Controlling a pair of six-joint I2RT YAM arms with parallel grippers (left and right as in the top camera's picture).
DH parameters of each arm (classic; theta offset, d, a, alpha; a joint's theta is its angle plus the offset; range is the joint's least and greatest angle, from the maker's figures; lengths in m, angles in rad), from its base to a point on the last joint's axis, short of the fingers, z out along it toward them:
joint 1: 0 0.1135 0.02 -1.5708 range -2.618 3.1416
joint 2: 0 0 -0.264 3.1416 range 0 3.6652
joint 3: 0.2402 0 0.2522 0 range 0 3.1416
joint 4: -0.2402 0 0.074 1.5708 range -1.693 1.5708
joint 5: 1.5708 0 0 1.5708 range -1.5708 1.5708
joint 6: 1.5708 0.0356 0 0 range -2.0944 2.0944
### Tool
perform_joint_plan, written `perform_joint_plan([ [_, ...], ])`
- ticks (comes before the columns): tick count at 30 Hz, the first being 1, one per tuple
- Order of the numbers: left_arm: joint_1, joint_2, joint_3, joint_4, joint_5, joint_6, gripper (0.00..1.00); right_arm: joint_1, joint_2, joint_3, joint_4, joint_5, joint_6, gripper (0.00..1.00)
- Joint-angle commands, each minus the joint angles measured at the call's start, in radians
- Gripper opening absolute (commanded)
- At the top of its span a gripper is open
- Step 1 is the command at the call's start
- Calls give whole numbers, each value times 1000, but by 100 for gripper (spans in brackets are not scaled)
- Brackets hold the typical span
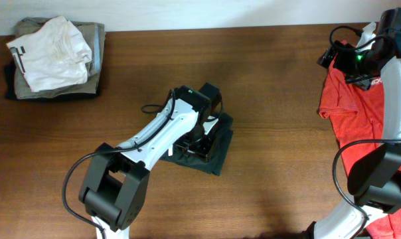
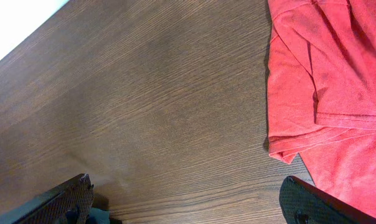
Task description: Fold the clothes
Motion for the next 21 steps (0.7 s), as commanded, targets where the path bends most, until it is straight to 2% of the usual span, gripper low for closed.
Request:
perform_joint_plan([
  [1, -9, 10, -9, 3, -9, -3, 28, -2, -8, 9, 0, 9, 0, 99],
  [2, -9, 10, -9, 3, -10, -3, 8, -2, -8, 8, 0, 9, 0, 99],
  [3, -9, 10, -9, 3, -10, -3, 1, -2, -8, 8, 0, 9, 0, 99],
  [7, -11, 9, -1, -66, -7, -3, 0, -2, -8, 9, 0, 9, 0, 99],
  [10, -14, 7, -1, -146, 53, -3, 1, -2, -8, 9, 0, 9, 0, 99],
  [21, -112, 8, -42, -90, 79, -3, 4, -2, -8, 9, 0, 9, 0, 99],
])
